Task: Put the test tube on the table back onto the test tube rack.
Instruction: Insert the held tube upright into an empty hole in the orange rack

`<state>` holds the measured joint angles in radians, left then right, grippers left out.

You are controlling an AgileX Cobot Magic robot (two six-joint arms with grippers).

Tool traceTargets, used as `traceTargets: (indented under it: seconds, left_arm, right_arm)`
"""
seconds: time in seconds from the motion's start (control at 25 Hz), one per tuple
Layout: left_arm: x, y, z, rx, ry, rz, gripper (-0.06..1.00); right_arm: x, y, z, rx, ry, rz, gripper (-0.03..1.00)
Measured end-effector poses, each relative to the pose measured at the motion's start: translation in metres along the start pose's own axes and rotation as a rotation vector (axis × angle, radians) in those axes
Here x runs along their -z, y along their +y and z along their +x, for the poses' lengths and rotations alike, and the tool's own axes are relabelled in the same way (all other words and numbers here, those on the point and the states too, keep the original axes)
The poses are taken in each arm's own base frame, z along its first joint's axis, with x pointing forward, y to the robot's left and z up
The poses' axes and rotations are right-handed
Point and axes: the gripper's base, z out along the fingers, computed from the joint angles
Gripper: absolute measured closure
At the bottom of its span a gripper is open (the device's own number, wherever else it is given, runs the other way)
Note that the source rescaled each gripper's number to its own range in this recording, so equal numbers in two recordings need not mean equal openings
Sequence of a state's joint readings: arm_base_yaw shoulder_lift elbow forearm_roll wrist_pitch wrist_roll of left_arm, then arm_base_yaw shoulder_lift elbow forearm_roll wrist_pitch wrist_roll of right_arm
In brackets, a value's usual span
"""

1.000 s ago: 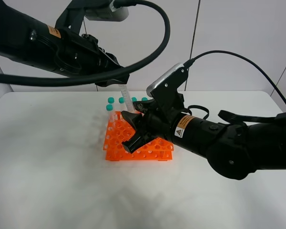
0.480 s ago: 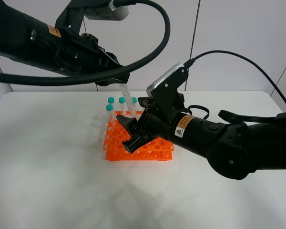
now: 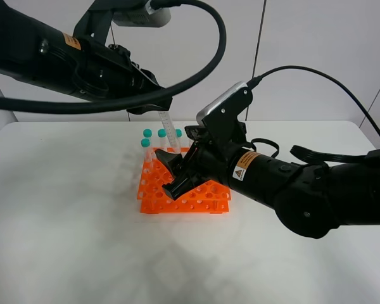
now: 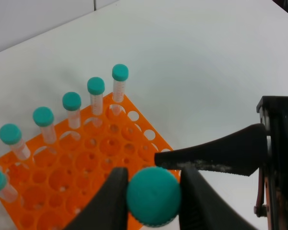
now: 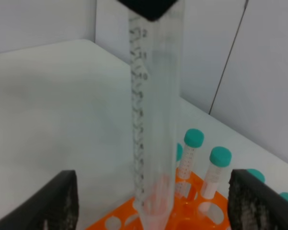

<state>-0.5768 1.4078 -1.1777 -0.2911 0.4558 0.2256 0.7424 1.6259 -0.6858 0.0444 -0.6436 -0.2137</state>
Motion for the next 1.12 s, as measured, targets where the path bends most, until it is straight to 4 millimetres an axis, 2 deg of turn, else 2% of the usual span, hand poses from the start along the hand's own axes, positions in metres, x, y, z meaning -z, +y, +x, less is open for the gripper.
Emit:
traceTargets:
  seconds: [0.08,0.28,0.44,1.12]
  left_arm:
    - [0.0,0.0,0.0,-0.003,0.0,0.0,0.94]
    - [0.0,0.0,-0.0001,-0.004,-0.001,0.0,0.94]
    - [0.0,0.0,-0.0001,-0.005,-0.001,0.0,0.94]
    - [0.0,0.0001,-0.0003,-0.006,-0.003,-0.001,0.94]
  right_arm:
    - [0.0,-0.0004,0.0001,0.004,0.001,0.004,0.3]
    - [0.0,-0.0015,0.0003,-0.009,0.003,0.017,0.14]
    - [0.0,-0.0018,0.0002,0.002,0.002,0.02,0.07]
    - [0.0002,-0.0039,0.0036,-0.019,0.039,0.044,0.06]
